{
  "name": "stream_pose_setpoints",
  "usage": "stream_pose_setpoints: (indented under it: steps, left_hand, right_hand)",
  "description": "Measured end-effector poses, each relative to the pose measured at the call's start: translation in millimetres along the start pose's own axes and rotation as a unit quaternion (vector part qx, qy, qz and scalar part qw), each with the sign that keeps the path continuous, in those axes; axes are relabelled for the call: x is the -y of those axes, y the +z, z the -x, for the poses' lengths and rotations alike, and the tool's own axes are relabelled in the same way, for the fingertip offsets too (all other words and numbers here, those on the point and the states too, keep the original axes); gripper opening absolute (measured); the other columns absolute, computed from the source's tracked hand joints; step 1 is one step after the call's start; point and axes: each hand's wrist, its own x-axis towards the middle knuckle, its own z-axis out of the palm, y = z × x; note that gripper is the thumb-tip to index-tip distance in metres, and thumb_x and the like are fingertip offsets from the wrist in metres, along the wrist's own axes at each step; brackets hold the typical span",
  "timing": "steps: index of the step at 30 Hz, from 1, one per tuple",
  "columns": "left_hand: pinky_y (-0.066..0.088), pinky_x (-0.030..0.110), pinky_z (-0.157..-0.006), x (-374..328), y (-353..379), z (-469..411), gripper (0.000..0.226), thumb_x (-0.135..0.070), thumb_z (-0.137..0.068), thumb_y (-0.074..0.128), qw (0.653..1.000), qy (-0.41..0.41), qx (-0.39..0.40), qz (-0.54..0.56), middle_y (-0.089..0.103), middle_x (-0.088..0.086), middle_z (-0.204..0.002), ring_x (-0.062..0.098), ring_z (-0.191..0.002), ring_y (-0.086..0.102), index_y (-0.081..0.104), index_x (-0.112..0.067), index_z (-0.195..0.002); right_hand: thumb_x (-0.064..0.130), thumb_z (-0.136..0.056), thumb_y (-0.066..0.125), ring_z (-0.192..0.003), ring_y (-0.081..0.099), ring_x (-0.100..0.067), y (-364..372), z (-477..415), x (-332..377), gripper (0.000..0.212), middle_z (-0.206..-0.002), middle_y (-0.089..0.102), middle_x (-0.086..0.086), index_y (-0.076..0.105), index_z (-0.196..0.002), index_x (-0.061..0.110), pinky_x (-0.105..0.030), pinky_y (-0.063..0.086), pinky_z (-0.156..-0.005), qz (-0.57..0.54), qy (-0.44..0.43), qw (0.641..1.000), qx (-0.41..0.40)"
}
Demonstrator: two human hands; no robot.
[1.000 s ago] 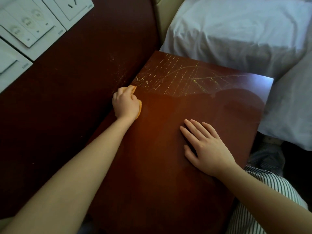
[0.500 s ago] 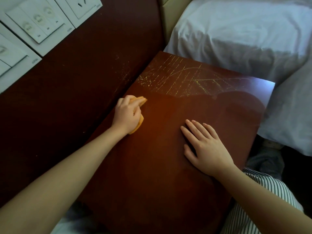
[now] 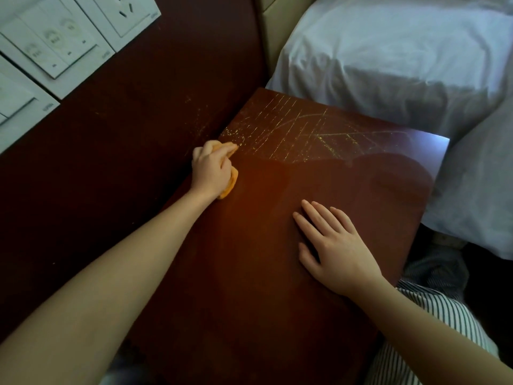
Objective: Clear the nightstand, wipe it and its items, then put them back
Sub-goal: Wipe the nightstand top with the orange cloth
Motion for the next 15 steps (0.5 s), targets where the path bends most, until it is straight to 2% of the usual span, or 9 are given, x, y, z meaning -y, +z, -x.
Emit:
stream_pose_setpoints:
  steps: [2,4,6,11,15]
  left_hand:
    - [0.033,0.025,-0.093,6,-3,13,0.038,-0.007,-0.092,0.043,0.999,0.045,0.007,0.016,0.052,0.003,-0.126,0.023,-0.115,0.039,0.062,-0.022,-0.121]
    - [0.032,0.022,-0.091,10,-5,19,0.037,-0.006,-0.091,0.044,0.998,0.054,0.0,0.023,0.054,0.002,-0.123,0.022,-0.114,0.04,0.064,-0.021,-0.118]
    - [0.034,0.025,-0.094,11,-6,14,0.036,-0.008,-0.091,0.044,0.999,0.031,-0.009,0.015,0.053,0.003,-0.124,0.023,-0.113,0.04,0.063,-0.021,-0.119]
    - [0.033,0.031,-0.099,2,-1,-19,0.037,-0.015,-0.095,0.041,0.995,-0.086,-0.044,-0.007,0.046,0.005,-0.132,0.025,-0.12,0.038,0.055,-0.021,-0.128]
    - [0.034,0.028,-0.097,-4,1,-29,0.037,-0.015,-0.096,0.041,0.993,-0.107,-0.048,-0.005,0.044,0.003,-0.134,0.024,-0.121,0.037,0.054,-0.021,-0.129]
  right_hand:
    - [0.037,-0.088,0.037,-0.128,0.047,-0.027,0,0,0,0.052,-0.139,0.05,-0.012,0.057,-0.129,0.012,-0.038,0.022,-0.107,-0.001,0.001,1.0,-0.002]
    - [0.037,-0.088,0.037,-0.128,0.047,-0.026,0,-1,0,0.052,-0.139,0.05,-0.012,0.057,-0.129,0.012,-0.038,0.022,-0.107,-0.003,0.002,1.0,-0.004]
    - [0.037,-0.087,0.038,-0.128,0.047,-0.027,0,0,0,0.052,-0.139,0.05,-0.012,0.057,-0.129,0.012,-0.038,0.022,-0.107,-0.004,0.002,1.0,-0.001]
    - [0.039,-0.088,0.037,-0.128,0.047,-0.026,0,1,0,0.053,-0.139,0.049,-0.011,0.056,-0.13,0.014,-0.038,0.021,-0.107,0.006,0.004,1.0,0.011]
    - [0.039,-0.087,0.037,-0.128,0.047,-0.025,0,0,0,0.053,-0.139,0.05,-0.01,0.057,-0.13,0.014,-0.037,0.021,-0.107,0.007,0.005,1.0,0.013]
